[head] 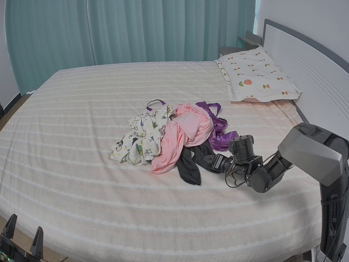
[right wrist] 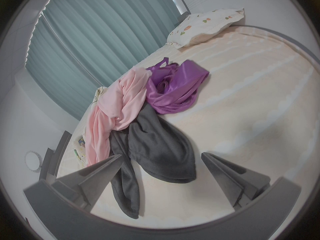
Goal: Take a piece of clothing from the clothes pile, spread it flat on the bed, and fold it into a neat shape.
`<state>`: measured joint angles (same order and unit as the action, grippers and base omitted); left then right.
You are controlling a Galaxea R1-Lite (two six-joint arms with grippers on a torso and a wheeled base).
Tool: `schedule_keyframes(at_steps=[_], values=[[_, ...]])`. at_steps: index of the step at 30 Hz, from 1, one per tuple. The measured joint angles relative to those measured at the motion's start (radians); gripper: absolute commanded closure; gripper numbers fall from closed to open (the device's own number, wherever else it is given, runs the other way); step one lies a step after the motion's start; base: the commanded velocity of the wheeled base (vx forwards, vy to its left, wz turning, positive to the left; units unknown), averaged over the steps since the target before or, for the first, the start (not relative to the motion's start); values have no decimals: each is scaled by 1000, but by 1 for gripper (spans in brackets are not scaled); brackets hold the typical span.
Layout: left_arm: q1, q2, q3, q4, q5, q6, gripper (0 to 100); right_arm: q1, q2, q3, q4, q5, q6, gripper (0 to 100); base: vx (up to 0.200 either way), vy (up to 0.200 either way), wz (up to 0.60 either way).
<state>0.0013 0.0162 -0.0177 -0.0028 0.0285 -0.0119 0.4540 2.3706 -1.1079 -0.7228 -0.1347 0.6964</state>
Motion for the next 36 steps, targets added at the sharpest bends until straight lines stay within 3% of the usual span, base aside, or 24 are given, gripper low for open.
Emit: schedule_keyframes(at_steps=[6, 7, 12, 20, 26, 31, 36], values=[[0, 0, 0, 0, 0, 0, 0, 25, 63, -76, -1, -3, 9, 0, 0, 0, 0], [0, 0, 0, 0, 0, 0, 0, 26, 72, -84, -2, -3, 10, 100, 0, 0, 0], [0, 0, 0, 0, 0, 0, 0, 24, 99, -102, -5, -2, 41, 100, 0, 0, 0], [0, 0, 0, 0, 0, 0, 0, -3, 81, -76, -5, 0, 217, 100, 0, 0, 0], [0, 0, 0, 0, 0, 0, 0, -17, 9, 73, -27, 14, 324, 100, 0, 0, 0], [0, 0, 0, 0, 0, 2, 0, -21, -76, 254, -140, 49, 411, 100, 0, 0, 0], [0, 0, 0, 0, 0, 6, 0, -24, -129, 413, -401, 97, 454, 100, 0, 0, 0]])
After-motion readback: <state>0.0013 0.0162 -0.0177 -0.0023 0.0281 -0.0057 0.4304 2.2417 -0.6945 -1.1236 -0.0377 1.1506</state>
